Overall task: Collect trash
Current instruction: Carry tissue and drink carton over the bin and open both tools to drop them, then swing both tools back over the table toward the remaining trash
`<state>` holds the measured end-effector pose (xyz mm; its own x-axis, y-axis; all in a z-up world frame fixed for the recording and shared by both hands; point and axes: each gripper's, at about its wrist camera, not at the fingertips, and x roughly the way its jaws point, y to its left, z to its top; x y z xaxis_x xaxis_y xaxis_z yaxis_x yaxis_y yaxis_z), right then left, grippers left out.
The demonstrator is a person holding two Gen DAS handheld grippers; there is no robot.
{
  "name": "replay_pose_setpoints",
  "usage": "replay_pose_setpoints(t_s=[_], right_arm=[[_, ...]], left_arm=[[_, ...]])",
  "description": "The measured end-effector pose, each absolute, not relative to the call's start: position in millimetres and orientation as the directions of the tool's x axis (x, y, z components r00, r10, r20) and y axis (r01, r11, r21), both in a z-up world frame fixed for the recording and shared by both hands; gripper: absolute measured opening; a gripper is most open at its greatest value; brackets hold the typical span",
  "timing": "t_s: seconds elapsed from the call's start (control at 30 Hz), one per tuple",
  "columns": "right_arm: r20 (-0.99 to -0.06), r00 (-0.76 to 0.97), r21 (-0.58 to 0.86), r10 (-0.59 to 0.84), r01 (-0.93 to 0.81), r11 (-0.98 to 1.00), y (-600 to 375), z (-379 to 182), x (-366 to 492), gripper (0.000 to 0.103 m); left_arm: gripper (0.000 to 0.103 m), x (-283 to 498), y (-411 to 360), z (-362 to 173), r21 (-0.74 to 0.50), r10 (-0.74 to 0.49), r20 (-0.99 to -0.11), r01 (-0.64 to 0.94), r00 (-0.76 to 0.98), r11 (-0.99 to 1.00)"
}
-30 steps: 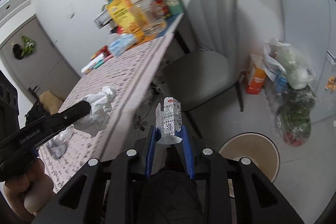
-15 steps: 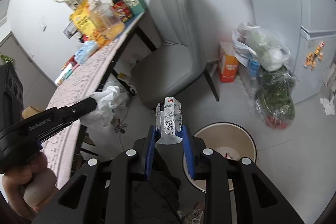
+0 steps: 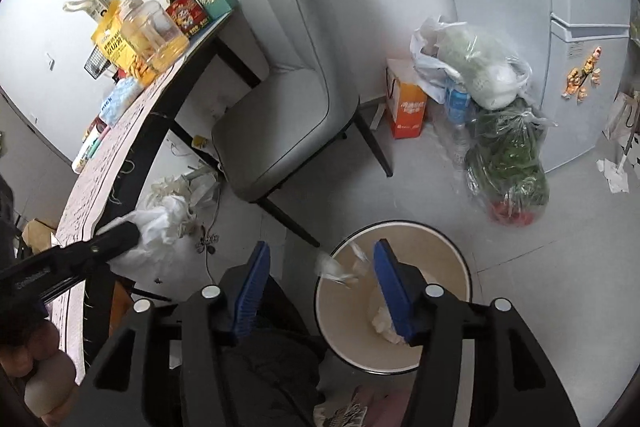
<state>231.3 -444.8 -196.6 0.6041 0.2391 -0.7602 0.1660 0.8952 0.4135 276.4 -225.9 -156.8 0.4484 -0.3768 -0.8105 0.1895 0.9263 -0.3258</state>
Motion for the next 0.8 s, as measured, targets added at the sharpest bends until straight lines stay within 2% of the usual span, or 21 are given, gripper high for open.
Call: replay_pose_setpoints(t_s=[0.33,0.4,0.43,0.47,0.6,0.8], right_arm=[[-0.769,0.608,0.431,0.198,0.263,0.863,-504,-203,200,0.056],[-0.767,0.614,0.431,0.185,0.281,0.857,-514,-202,195,0.056],[-0.767,0.616,0.431,0.178,0.289,0.854,-519,-202,193,0.056],[-0.766,0.618,0.432,0.175,0.295,0.852,-522,-201,191,0.056],[-0.766,0.619,0.434,0.174,0.298,0.85,-528,-202,187,0.057],[-0.76,0.619,0.441,0.199,0.266,0.857,-510,-195,188,0.062]], left_arm=[[0.008,283,-291,-190,-0.391,-0.468,-0.829,0.283,0.304,0.876],[0.029,283,-301,-194,-0.399,-0.475,-0.833,0.287,0.283,0.871],[0.059,284,-300,-195,-0.415,-0.486,-0.827,0.276,0.284,0.867],[0.068,282,-295,-192,-0.429,-0.495,-0.811,0.258,0.312,0.866],[0.07,280,-285,-183,-0.393,-0.461,-0.819,0.25,0.343,0.885],[0.088,272,-247,-155,-0.368,-0.417,-0.796,0.198,0.438,0.909]])
